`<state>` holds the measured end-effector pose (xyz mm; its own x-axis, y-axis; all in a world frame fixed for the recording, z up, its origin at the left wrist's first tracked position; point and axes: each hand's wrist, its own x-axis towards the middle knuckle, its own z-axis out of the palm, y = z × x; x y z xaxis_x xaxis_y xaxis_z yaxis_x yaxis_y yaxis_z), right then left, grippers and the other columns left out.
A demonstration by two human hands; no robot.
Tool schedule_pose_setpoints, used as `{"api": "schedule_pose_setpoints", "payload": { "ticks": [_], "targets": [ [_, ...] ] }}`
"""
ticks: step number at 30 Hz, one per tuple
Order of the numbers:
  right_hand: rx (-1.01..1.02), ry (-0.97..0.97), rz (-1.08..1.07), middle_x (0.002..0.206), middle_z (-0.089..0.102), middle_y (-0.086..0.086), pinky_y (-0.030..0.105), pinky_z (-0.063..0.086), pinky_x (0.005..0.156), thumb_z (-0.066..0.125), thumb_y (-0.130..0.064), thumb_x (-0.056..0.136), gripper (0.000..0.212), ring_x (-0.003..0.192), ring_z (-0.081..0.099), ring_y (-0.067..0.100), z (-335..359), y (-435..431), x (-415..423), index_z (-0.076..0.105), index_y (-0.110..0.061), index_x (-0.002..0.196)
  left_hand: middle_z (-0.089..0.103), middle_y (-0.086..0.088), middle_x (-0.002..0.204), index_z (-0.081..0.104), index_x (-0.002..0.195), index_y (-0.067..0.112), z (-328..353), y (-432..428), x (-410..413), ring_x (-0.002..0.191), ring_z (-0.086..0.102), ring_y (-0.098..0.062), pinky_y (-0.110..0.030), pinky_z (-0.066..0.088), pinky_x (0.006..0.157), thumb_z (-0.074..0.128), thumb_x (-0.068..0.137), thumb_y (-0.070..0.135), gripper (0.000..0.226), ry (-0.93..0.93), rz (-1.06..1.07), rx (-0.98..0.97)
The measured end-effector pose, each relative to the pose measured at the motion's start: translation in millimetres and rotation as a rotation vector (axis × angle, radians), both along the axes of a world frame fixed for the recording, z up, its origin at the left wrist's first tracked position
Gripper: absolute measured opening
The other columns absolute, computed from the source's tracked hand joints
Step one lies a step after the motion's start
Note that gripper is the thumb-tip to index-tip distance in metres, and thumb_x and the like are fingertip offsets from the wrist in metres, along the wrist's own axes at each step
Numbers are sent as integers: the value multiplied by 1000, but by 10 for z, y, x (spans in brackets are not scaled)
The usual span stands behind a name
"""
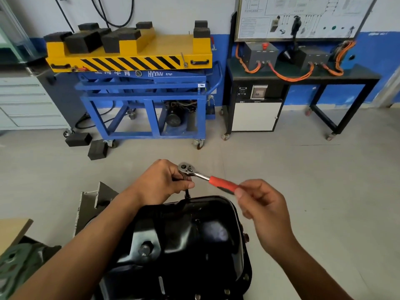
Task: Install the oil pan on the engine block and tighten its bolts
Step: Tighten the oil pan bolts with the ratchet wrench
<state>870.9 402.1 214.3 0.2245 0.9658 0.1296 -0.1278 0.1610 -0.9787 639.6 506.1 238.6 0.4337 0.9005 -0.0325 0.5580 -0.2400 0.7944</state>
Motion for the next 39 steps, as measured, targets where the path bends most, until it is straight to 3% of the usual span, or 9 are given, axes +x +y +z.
{"api": "schedule_pose_setpoints", "payload": {
  "ticks": [2,6,11,19,26,30,32,36,39],
  "targets": [
    [-65,95,-65,59,54,1,21,34,46,70,-6,89,8,50,43,12,-22,202,36,71,-14,86,62,-2,59,79,80,8,-3,7,9,51,45,-8,-19,39,53,81,83,15,8,2,-13,-32],
    [-177,199,-88,59,53,2,22,31,43,62,-12,97,11,51,42,13,22,724,-20,70,-13,90,69,-12,69,79,83,3,-11,14,19,57,51,-9,-22,44,59,81,82,12,10,-23,-37,-74],
    [-172,28,50,60,59,0,20,33,42,55,-27,102,20,49,45,10,121,1286,-344,71,-21,91,70,-27,83,80,83,6,-9,26,-8,67,54,-18,-30,48,68,80,82,7,2,-71,-94,-137],
    [-238,-143,319,55,49,-3,24,30,46,50,-28,103,23,48,39,11,305,1667,-666,70,-24,93,76,-11,81,79,85,6,-10,29,-62,74,69,-14,-25,58,66,77,85,7,3,-77,-80,-128],
    [-184,51,42,59,53,0,22,32,45,61,-19,98,12,51,41,12,172,1190,-227,69,-12,93,75,-15,81,79,77,9,-40,9,-50,74,68,-39,-52,59,75,82,83,22,14,-20,121,-28],
    [-119,135,-9,53,47,0,21,32,44,70,-15,91,18,49,38,14,53,563,-31,63,-19,75,76,0,73,77,74,4,-45,-10,-7,62,63,-25,-44,57,67,83,81,22,20,-38,126,-33],
    [-89,88,34,52,48,-1,19,36,44,76,-22,83,20,47,41,13,26,230,-42,62,-24,69,73,-9,67,78,75,7,-30,-9,11,58,58,-19,-42,53,60,84,79,23,17,-39,127,-24],
    [-64,-23,72,56,62,1,14,43,51,79,-34,76,21,49,55,8,52,-151,-144,63,-22,73,67,-14,61,80,75,11,-26,-3,-9,50,49,-11,-26,44,51,86,75,24,14,-42,92,27],
    [-75,-53,81,61,67,5,12,44,52,76,-20,83,15,50,58,6,112,-193,-152,64,-10,84,70,-17,67,80,82,7,-26,-19,-10,56,53,-14,-35,51,58,85,77,18,13,-48,104,33]
  ]
}}
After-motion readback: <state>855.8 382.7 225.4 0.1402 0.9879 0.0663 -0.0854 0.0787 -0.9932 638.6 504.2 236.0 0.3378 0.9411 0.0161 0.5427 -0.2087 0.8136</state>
